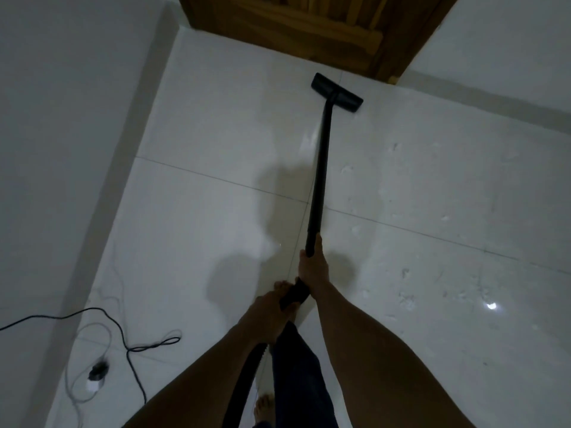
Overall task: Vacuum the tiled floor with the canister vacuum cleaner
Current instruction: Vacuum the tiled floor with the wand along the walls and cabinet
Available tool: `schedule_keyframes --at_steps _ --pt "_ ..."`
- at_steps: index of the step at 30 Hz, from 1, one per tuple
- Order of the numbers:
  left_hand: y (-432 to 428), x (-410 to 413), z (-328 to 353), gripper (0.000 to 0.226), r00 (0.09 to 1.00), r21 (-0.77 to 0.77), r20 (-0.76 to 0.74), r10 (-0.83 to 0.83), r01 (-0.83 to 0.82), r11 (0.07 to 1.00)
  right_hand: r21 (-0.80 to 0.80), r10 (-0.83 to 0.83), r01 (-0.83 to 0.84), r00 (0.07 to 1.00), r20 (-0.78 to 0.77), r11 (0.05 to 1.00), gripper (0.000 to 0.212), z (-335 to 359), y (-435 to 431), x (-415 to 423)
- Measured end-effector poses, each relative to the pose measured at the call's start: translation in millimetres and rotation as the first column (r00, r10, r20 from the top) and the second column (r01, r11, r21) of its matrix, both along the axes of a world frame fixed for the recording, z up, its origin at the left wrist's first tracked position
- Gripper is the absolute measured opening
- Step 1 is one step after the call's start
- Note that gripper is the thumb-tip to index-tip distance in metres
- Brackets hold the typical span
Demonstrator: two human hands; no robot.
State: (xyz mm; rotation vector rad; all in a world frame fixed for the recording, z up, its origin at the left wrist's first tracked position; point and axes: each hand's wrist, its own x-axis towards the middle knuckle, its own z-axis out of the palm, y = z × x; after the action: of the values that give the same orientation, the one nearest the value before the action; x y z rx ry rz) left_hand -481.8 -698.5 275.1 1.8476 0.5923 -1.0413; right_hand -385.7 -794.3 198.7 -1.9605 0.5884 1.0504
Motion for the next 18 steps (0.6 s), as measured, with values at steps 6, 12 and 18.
schedule_keyframes --at_steps 6,12,18 --pt "20.3 47.5 -21.3 0.034 0.999 -0.052 -0.017 0.051 -0.052 0.997 0.104 -0.162 0.163 0.987 -0.013 0.981 0.076 -28.7 19.7 52.3" --pt "31.7 61.3 -18.9 0.048 0.998 -0.02 -0.001 0.059 -0.059 0.998 0.101 -0.209 0.201 0.975 0.079 0.974 0.067 -33.6 29.7 73.6" --pt "32.5 32.1 -2.3 0.053 1.0 0.064 0.0 0.015 -0.015 0.998 0.07 -0.215 0.207 0.966 0.143 0.976 0.065 -12.4 31.1 44.2"
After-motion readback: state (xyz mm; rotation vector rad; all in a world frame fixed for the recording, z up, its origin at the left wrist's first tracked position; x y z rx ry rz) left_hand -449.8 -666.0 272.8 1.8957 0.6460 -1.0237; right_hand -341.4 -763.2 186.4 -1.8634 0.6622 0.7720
